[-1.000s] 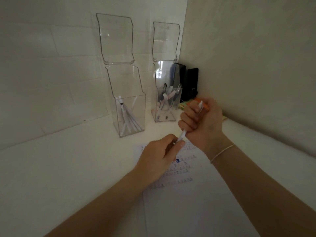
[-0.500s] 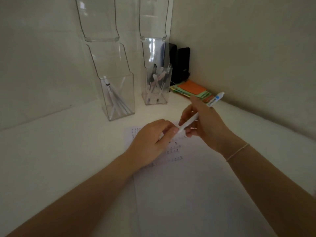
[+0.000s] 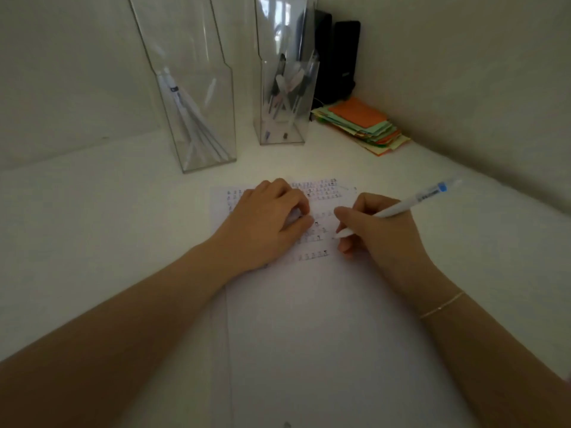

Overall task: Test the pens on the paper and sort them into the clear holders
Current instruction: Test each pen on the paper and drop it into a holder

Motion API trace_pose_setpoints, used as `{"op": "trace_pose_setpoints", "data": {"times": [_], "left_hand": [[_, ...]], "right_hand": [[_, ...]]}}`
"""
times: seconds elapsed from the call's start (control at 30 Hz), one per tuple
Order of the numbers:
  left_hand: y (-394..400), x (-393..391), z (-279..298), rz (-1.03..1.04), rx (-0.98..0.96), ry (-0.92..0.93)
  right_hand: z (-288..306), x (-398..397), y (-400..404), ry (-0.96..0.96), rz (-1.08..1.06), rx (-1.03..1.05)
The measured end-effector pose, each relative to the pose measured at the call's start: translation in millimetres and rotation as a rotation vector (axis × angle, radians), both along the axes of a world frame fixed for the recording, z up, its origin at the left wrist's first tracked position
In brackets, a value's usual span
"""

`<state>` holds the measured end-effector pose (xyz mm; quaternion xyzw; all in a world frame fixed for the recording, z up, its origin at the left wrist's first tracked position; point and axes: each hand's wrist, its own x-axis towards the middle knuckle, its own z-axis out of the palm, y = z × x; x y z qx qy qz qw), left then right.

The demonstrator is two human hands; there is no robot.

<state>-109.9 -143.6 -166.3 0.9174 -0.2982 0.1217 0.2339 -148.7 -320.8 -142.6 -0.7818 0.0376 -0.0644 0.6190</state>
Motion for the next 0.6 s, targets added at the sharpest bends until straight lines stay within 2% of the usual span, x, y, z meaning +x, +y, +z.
{"op": "trace_pose_setpoints", "data": {"times": [0.07, 0.13, 0.43, 0.6], "left_hand": [[-0.4, 0.1, -0.8, 0.005, 0.024, -0.015], [-0.7, 0.2, -1.4, 0.017, 0.044, -0.017], [-0.2, 0.4, -2.0, 0.017, 0.037, -0.031], [0.5, 0.0, -2.1, 0.021, 0.052, -0.03]], "right_hand": [[-3.4, 1.6, 2.9, -0.038, -0.063, -0.15], [-5.5, 3.1, 4.3, -0.059, -0.121, -0.205], [-5.2, 0.1, 9.4, -0.042, -0.11, -0.212], [-6.6, 0.2, 10.8, -0.088, -0.128, -0.32]]}}
